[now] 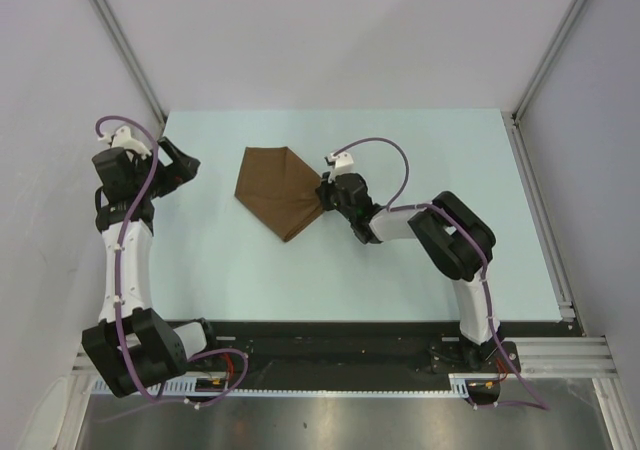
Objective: Fold the napkin, place the utensils inside, and roll it up
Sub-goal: Fold the napkin, then roll the napkin with the utensil
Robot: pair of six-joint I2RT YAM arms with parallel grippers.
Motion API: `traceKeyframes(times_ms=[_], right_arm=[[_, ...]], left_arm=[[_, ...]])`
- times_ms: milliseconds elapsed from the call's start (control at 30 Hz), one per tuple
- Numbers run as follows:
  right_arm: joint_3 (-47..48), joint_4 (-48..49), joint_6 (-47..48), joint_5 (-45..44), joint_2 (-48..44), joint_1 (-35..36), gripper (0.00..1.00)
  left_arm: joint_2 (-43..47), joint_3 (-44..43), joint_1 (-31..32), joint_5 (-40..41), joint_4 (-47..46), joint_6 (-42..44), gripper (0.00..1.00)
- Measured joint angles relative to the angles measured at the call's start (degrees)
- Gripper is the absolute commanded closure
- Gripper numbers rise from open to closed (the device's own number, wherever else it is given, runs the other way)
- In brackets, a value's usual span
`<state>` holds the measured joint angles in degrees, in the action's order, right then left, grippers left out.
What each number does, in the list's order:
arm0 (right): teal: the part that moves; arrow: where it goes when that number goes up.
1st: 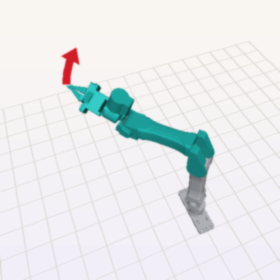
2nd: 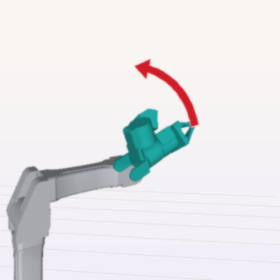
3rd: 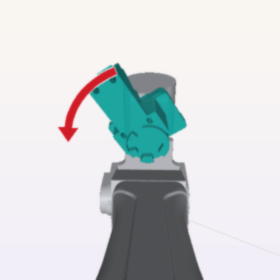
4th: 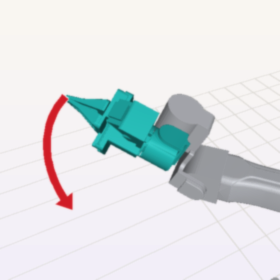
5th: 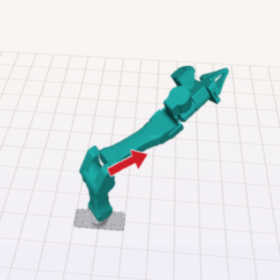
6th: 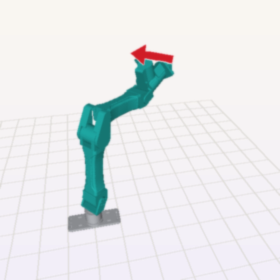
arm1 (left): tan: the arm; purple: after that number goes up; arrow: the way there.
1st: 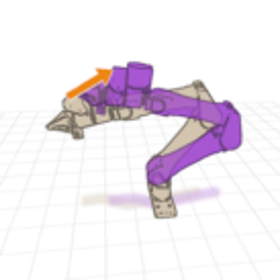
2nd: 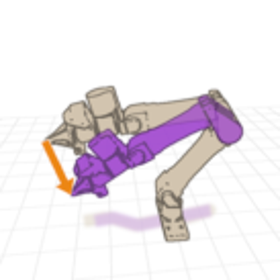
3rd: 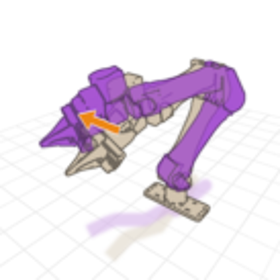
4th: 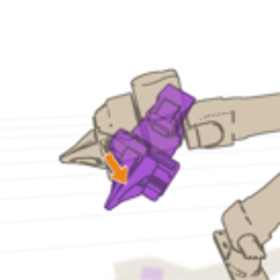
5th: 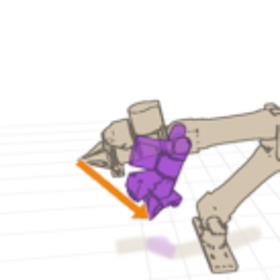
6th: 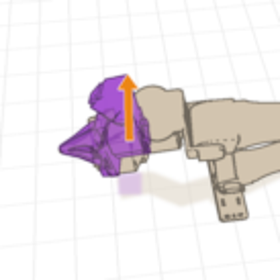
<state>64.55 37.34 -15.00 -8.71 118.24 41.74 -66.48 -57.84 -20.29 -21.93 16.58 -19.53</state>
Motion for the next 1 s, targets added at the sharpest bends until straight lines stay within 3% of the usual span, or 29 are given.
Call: traceKeyframes(times_ms=[67, 133, 167, 200, 300, 567, 733, 1000], right_arm=[[0.52, -0.42, 0.0, -0.42, 0.35, 0.0, 1.0], [0.83, -0.85, -0.09, -1.14, 0.37, 0.0, 0.89], [0.94, -1.05, -0.28, -1.42, 0.37, 0.0, 0.76], [1.05, -1.53, -0.68, -1.66, 0.37, 0.0, 0.5], [1.14, -2.91, -1.79, -2.84, 0.37, -0.07, 0.28], [0.59, -8.55, -1.66, 0.2, -4.83, -2.75, 0.2], [2.8, -12.33, -1.46, 9.49, -7.34, -7.8, 0.21], [13.27, -22.14, -1.38, 24.44, -0.94, -11.82, 0.2]], left_arm=[[-0.02, 0.0, 0.0, -0.31, -0.13, 0.0, 0.0], [-0.02, 0.0, 0.0, -0.52, -0.24, 0.0, 0.0], [-0.04, 0.0, -0.02, -0.63, -0.24, 0.0, 0.0], [-0.07, 0.0, -0.02, -0.79, -0.31, 0.0, 0.0], [-0.28, 0.0, -0.02, -0.92, -0.72, -0.02, 0.0], [-0.28, 0.44, -0.02, -1.31, -1.29, -0.52, 0.0], [-0.33, 0.74, 0.0, -1.44, -1.33, -0.85, 0.0], [-0.72, 0.81, 2.14, -1.18, -1.46, -1.03, 0.01]])
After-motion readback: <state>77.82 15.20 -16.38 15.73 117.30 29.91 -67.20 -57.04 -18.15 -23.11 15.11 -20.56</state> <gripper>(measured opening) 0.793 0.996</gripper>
